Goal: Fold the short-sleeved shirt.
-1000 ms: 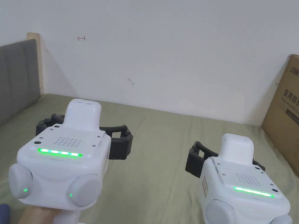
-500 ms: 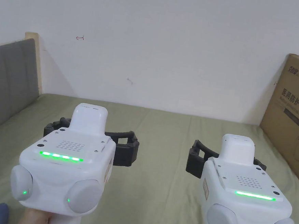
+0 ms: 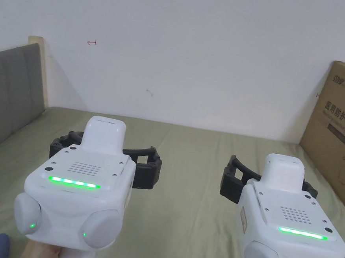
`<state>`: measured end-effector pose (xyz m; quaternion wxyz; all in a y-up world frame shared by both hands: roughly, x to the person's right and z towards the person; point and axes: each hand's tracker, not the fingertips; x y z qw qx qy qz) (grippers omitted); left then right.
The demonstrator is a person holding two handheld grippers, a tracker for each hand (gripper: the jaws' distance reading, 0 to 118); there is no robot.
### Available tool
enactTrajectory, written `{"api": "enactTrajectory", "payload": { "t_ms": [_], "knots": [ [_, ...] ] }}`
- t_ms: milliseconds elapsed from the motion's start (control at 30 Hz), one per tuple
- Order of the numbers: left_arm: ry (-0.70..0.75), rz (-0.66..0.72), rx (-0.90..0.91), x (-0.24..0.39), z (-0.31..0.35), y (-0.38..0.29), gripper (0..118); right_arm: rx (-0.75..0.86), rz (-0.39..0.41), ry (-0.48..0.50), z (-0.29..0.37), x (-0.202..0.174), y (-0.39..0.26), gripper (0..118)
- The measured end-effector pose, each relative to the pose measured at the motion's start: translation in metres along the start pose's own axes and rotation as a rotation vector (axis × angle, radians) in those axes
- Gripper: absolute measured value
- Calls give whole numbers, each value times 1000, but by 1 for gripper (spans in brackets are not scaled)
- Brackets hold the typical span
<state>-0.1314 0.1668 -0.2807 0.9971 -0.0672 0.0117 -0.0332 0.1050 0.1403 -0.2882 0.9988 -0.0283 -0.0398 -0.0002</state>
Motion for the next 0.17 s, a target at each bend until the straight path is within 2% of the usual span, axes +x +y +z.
{"api": "enactTrajectory", "payload": {
  "t_ms": [167],
  "knots": [
    [-36,11,-45,0,1,4,115,-13,-7,-3,-2,2,-1,91]
  ]
}}
